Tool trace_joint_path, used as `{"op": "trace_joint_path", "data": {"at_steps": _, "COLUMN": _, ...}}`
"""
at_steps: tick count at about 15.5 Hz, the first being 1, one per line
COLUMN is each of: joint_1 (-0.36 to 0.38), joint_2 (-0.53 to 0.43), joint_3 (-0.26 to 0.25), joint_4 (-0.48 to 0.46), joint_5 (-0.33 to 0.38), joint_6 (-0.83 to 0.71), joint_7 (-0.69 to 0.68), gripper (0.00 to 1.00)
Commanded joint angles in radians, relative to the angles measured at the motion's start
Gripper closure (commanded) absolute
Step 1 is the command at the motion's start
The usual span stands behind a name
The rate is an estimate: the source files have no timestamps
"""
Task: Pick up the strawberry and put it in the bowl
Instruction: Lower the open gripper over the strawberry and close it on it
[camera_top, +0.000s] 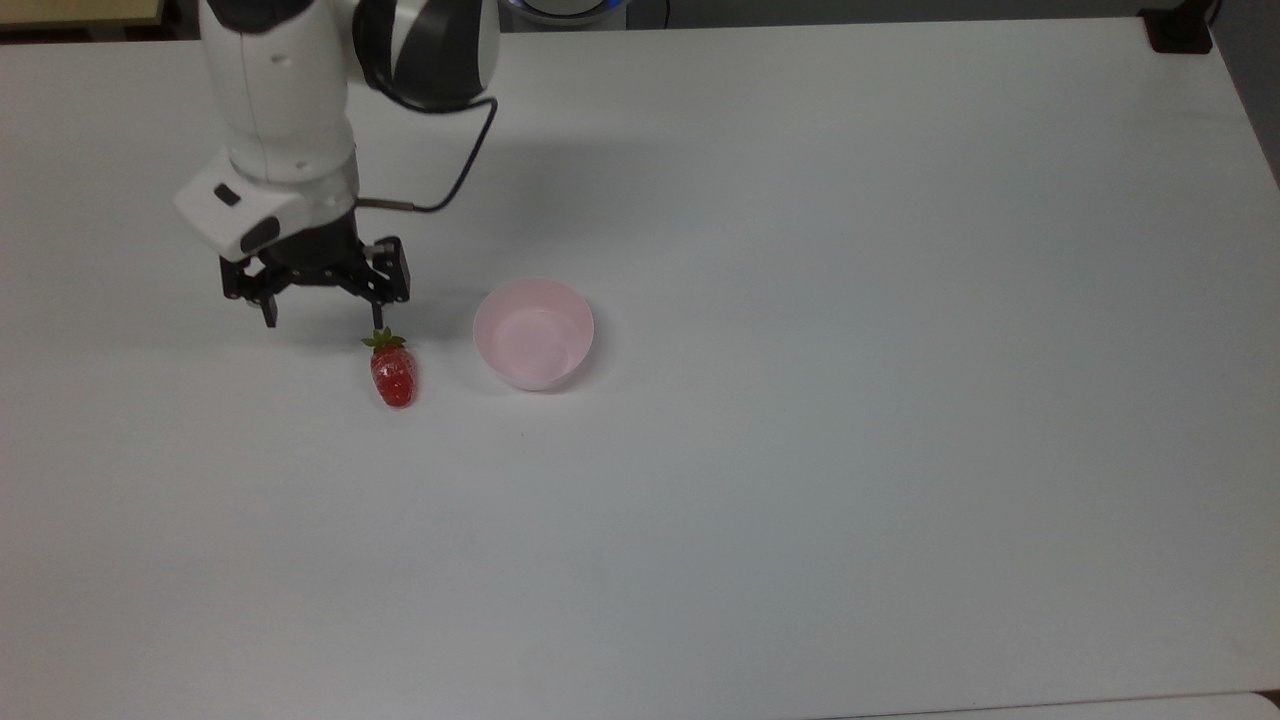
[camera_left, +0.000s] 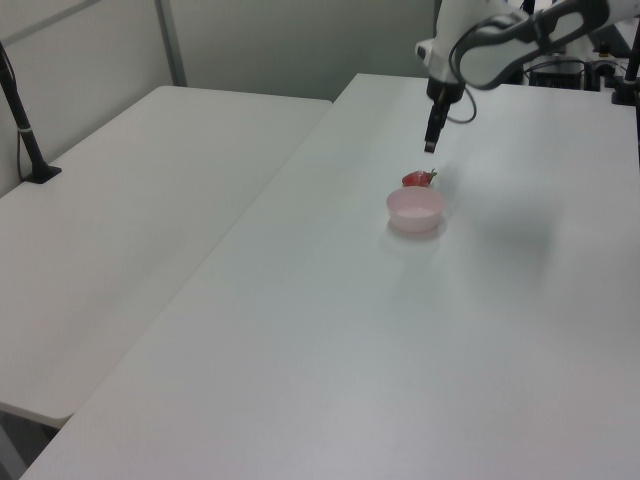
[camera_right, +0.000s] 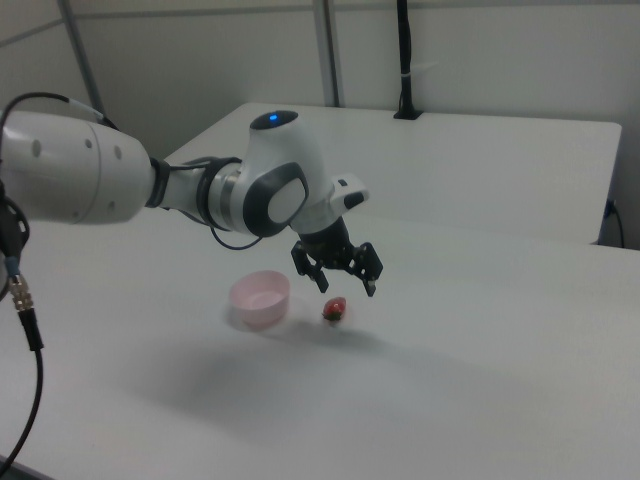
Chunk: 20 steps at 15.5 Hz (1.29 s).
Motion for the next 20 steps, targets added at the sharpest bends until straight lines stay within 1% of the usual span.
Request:
{"op": "trace_joint_path", "data": {"at_steps": 1, "joint_1": 0.021, "joint_2": 0.058, "joint_3": 0.006, "joint_4": 0.007, "joint_5": 0.000, "joint_6": 0.053, "joint_7": 0.121, "gripper": 0.00}}
{"op": "trace_joint_path", "data": {"at_steps": 3, "joint_1": 0.039, "joint_2": 0.080, "joint_3": 0.014, "joint_4": 0.009, "joint_5": -0.001, "joint_6": 0.067, "joint_7": 0.184, "gripper": 0.00}}
{"op": "trace_joint_path", "data": {"at_steps": 8, "joint_1": 0.039, "joint_2": 0.113, "joint_3": 0.040, "joint_4": 0.012, "joint_5": -0.001, "joint_6": 0.079, "joint_7": 0.276, "gripper": 0.00}}
{"op": "trace_joint_path", "data": {"at_steps": 9, "joint_1": 0.041, "joint_2": 0.118, "joint_3": 0.042, "joint_4": 0.012, "joint_5": -0.007, "joint_6": 0.087, "joint_7": 0.302, "gripper": 0.10}}
{"op": "trace_joint_path", "data": {"at_steps": 10, "joint_1": 0.042, "joint_2": 0.121, "joint_3": 0.042, "joint_4": 0.012, "joint_5": -0.007, "joint_6": 0.095, "joint_7": 0.310, "gripper": 0.17}}
{"op": "trace_joint_path", "data": {"at_steps": 12, "joint_1": 0.047, "joint_2": 0.124, "joint_3": 0.042, "joint_4": 0.012, "joint_5": -0.010, "joint_6": 0.117, "joint_7": 0.311, "gripper": 0.38}}
{"op": "trace_joint_path", "data": {"at_steps": 14, "joint_1": 0.047, "joint_2": 0.123, "joint_3": 0.040, "joint_4": 0.012, "joint_5": -0.015, "joint_6": 0.118, "joint_7": 0.308, "gripper": 0.53}}
{"op": "trace_joint_path", "data": {"at_steps": 15, "joint_1": 0.047, "joint_2": 0.120, "joint_3": 0.042, "joint_4": 0.012, "joint_5": -0.016, "joint_6": 0.118, "joint_7": 0.304, "gripper": 0.57}}
{"op": "trace_joint_path", "data": {"at_steps": 17, "joint_1": 0.048, "joint_2": 0.101, "joint_3": 0.042, "joint_4": 0.012, "joint_5": -0.016, "joint_6": 0.113, "joint_7": 0.300, "gripper": 0.58}}
{"op": "trace_joint_path", "data": {"at_steps": 20, "joint_1": 0.057, "joint_2": 0.020, "joint_3": 0.051, "joint_4": -0.014, "joint_5": -0.015, "joint_6": 0.087, "joint_7": 0.302, "gripper": 0.60}}
